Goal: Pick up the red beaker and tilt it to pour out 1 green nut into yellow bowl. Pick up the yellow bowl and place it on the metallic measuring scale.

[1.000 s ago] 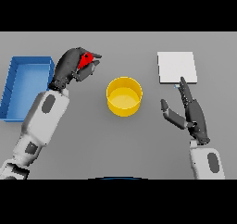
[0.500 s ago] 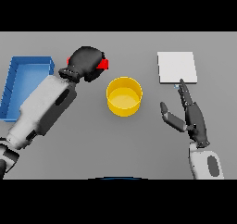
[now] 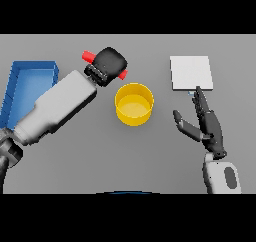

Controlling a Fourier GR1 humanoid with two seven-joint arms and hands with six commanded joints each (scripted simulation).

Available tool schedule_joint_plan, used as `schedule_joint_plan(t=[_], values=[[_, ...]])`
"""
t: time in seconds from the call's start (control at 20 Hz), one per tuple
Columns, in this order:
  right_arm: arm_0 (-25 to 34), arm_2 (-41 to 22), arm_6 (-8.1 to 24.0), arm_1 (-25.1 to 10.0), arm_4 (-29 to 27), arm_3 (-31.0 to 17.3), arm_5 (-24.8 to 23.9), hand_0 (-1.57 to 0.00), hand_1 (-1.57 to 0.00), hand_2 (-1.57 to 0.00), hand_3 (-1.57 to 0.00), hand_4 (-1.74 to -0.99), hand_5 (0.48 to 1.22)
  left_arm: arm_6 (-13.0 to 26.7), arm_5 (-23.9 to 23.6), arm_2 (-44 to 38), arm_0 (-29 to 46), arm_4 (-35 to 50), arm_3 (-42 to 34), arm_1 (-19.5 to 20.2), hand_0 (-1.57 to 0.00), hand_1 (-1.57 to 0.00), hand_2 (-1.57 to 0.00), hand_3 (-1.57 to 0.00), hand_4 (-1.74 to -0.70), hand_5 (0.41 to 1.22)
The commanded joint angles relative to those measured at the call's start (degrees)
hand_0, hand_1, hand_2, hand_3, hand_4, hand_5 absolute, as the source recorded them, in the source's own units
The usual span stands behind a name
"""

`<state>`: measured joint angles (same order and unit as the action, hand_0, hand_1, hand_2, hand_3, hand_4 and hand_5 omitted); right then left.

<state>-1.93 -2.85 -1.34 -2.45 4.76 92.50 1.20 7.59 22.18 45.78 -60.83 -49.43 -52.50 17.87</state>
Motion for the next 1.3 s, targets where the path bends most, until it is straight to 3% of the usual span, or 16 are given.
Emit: schedule_joint_plan(t=[0.0, 0.15, 0.4, 0.9, 0.95, 1.05, 1.15, 1.25], values=[[0.43, 0.21, 0.15, -0.08, 0.02, 0.15, -0.3, 0.0, 0.0, 0.0, 0.0, -1.301, 0.607, -1.04, 0.51, 1.3, -0.69, -0.62, 0.2, 0.41, -1.57, -1.57, -1.57, -1.2, -1.71, 1.219], [0.91, -0.19, 0.17, -0.09, 0.59, 0.39, -0.43, 0.0, 0.0, 0.0, 0.0, -1.299, 0.605, -2.43, 0.67, 5.31, -3.71, -2.92, 1.76, -0.65, -1.57, -1.57, -1.57, -1.38, -1.72, 1.22], [0.65, -0.31, -0.22, -0.27, 1.62, -0.26, -0.86, 0.0, 0.0, 0.0, 0.0, -1.297, 0.602, -3.73, 0.11, 11.75, -7.73, -7.15, 3.98, -1.25, -1.57, -1.57, -1.57, -1.51, -1.73, 1.221], [0.5, -0.66, 0.52, -0.5, 2.65, 0.96, -1.57, 0.0, 0.0, 0.0, 0.0, -1.283, 0.601, -6.01, 3.63, 22.86, -13.44, -12.02, 7.31, -4.49, -1.57, -1.57, -1.57, -1.56, -1.74, 1.221], [-0.04, -0.79, -0.49, -0.73, 3.05, 1.13, -1.6, 0.0, 0.0, 0.0, 0.0, -1.282, 0.603, -5.87, 4.48, 23.62, -13.65, -12.07, 6.96, -4.39, -1.57, -1.57, -1.57, -1.57, -1.74, 1.221], [0.54, -1.19, 0.53, 0.0, 3.91, 0.54, -2.45, 0.0, 0.0, 0.0, 0.0, -1.274, 0.592, -6.73, 4.38, 25.31, -15.52, -12.68, 8.7, -4.79, -1.57, -1.57, -1.57, -1.57, -1.74, 1.221], [-0.35, -1.06, -1.22, -0.25, 3.56, 0.15, -1.89, 0.0, 0.0, 0.0, 0.0, -1.264, 0.588, -7.57, 4.53, 26.81, -16.22, -12.77, 9.39, -4.87, -1.57, -1.57, -1.57, -1.57, -1.74, 1.221], [-0.03, -0.9, -0.77, -0.41, 4.0, -0.19, -2.32, 0.0, 0.0, 0.0, 0.0, -1.245, 0.585, -6.82, 3.93, 27.55, -16.97, -12.79, 9.86, -4.89, -1.57, -1.57, -1.57, -1.57, -1.74, 1.221]])
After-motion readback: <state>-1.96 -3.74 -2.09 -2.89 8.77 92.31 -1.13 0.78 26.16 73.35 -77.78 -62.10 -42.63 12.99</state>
